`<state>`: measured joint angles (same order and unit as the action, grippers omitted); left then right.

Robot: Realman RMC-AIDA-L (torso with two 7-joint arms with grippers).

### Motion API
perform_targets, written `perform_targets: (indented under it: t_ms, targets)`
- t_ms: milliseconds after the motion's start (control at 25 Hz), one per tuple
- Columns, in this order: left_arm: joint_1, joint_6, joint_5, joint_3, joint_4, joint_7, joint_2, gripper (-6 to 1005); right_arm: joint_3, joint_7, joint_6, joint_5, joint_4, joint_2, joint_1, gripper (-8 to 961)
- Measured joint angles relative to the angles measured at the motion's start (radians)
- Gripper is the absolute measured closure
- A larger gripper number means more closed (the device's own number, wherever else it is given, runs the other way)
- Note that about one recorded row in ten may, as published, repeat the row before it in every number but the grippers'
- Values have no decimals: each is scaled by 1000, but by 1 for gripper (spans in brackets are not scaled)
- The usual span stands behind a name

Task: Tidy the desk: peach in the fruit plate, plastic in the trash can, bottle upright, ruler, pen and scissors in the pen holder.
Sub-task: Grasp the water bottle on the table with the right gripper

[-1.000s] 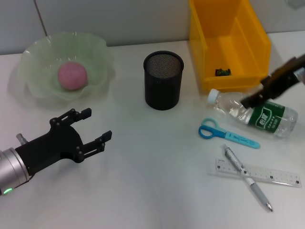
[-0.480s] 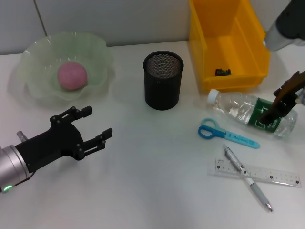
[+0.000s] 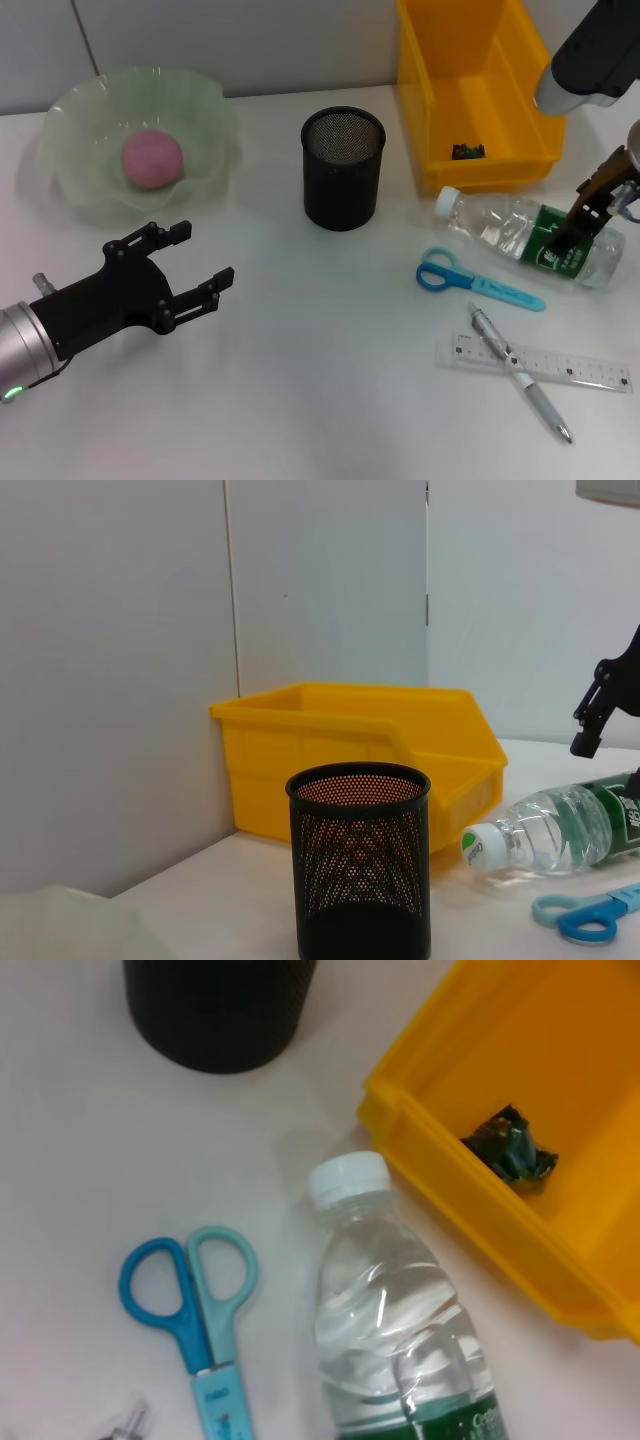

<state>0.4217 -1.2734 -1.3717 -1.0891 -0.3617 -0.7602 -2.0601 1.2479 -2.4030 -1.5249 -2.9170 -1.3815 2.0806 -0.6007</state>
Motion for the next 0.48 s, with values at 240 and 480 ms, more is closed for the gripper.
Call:
perform_targets:
  t_ms: [240, 480]
  targets:
    - [1, 0, 0, 0, 0, -1, 0, 210, 1, -18, 62, -1, 81, -1, -15, 109]
    - [2, 0, -1, -1, 0, -1, 0, 211, 1, -29, 110, -1, 180, -2, -50, 109]
